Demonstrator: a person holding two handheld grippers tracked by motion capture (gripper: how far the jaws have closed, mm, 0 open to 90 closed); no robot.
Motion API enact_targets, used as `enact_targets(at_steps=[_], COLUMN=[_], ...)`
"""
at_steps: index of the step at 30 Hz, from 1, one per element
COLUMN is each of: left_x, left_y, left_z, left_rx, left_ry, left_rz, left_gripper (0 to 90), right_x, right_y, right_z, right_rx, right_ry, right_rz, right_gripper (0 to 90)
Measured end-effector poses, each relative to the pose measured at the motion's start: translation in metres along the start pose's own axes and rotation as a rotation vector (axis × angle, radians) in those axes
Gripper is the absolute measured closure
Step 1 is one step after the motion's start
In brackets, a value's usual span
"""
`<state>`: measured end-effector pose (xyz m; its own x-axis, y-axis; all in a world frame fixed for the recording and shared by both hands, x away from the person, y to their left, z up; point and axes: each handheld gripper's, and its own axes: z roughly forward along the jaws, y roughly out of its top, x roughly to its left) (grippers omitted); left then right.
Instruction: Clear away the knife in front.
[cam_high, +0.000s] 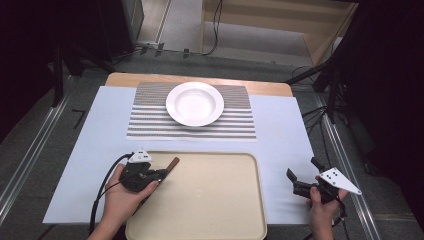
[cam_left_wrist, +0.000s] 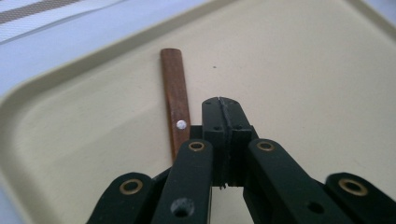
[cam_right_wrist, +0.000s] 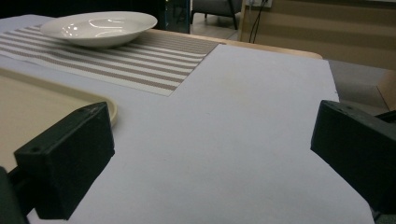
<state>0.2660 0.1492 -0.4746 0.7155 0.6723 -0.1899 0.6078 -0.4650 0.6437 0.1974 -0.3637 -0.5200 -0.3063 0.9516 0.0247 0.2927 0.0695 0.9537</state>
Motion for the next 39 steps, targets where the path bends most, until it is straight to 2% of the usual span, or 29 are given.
enact_targets(at_steps=[2, 4, 6, 17, 30, 34, 37, 39], left_x=[-0.003, -0.005, -0.003, 0.019, 0.038, 0.04, 0.041, 0.041], left_y=[0.001, 0.001, 0.0, -0.013, -0.027, -0.028, -0.031, -0.033], left_z=[0.008, 0.014, 0.017, 0.003, -0.012, -0.012, -0.012, -0.013], left_rx=[0.023, 0.05, 0.071, 0.072, 0.039, 0.02, -0.019, -0.072], left_ry=[0.01, 0.039, 0.068, 0.074, 0.106, 0.096, 0.093, 0.074], left_rz=[0.02, 0.046, 0.053, -0.001, -0.063, -0.073, -0.052, -0.049], left_gripper=[90.0, 90.0, 90.0, 90.0, 90.0, 90.0, 89.2, 78.4], right_x=[0.0, 0.0, 0.0, 0.0, 0.0, 0.0, 0.0, 0.0], right_y=[0.0, 0.0, 0.0, 0.0, 0.0, 0.0, 0.0, 0.0], right_z=[0.0, 0.0, 0.0, 0.0, 0.0, 0.0, 0.0, 0.0], right_rx=[0.0, 0.0, 0.0, 0.0, 0.003, 0.002, 0.002, 0.002], right_ry=[0.0, 0.0, 0.0, -0.001, -0.002, -0.002, -0.002, -0.002], right_rz=[0.0, 0.0, -0.001, -0.001, -0.003, -0.002, -0.003, -0.002], right_gripper=[0.0, 0.0, 0.0, 0.0, 0.0, 0.0, 0.0, 0.0])
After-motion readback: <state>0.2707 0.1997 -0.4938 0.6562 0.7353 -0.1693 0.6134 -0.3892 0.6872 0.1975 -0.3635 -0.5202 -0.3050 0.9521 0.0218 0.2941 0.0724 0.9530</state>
